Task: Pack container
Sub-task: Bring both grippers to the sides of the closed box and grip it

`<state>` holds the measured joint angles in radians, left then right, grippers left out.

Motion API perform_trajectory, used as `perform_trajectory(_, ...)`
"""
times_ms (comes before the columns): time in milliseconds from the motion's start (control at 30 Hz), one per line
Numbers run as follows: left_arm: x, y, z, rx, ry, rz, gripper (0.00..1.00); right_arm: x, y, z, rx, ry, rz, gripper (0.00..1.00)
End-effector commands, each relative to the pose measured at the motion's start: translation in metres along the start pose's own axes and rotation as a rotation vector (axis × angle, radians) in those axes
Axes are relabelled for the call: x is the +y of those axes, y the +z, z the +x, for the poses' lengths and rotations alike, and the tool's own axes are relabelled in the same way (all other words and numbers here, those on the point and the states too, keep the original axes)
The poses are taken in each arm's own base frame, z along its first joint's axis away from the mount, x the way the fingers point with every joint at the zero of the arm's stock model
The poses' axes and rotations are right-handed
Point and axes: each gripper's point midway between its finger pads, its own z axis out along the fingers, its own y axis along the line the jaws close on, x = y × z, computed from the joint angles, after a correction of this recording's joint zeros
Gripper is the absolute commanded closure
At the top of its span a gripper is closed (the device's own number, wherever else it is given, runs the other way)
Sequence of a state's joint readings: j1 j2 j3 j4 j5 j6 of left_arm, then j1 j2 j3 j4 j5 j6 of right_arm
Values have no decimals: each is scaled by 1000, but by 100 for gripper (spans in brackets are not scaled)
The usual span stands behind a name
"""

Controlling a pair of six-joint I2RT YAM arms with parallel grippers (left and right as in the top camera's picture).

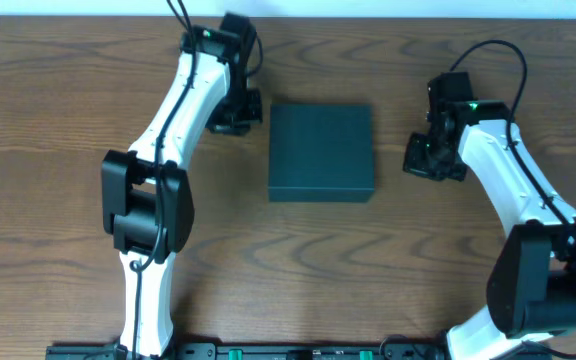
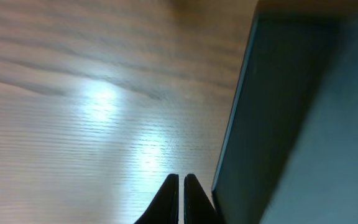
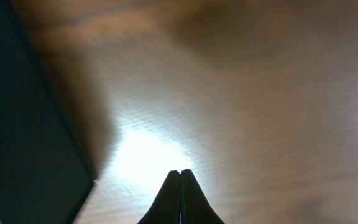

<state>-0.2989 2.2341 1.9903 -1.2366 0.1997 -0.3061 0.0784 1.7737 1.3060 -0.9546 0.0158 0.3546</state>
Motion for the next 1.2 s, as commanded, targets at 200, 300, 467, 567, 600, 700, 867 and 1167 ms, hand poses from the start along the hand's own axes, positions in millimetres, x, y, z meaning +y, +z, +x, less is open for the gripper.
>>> perform_trajectory(200,-19,29,17,65,-44,69,94,50,-4,-10,-102,-133,-77,99)
perform_trajectory(300,-28,30,17,55,-32,80,94,60,-5,-12,-123,-134,-92,98)
perform_trajectory(467,-41,31,21,57,-7,101,94,70,2,-7,-114,-126,-108,98)
perform_trajectory(567,-41,31,21,58,-7,101,94,70,17,2,-74,-138,-92,98)
perform_trajectory(600,-41,31,21,58,-7,101,94,71,23,6,-59,-143,-86,99)
perform_trajectory(700,-41,31,21,58,-7,101,94,74,32,10,-42,-113,-83,99)
perform_trajectory(867,-41,31,21,57,-6,102,94,98,30,2,-64,-101,-205,99)
perform_trajectory(1167,-64,28,12,33,5,225,94,107,26,-15,-126,-37,-245,99)
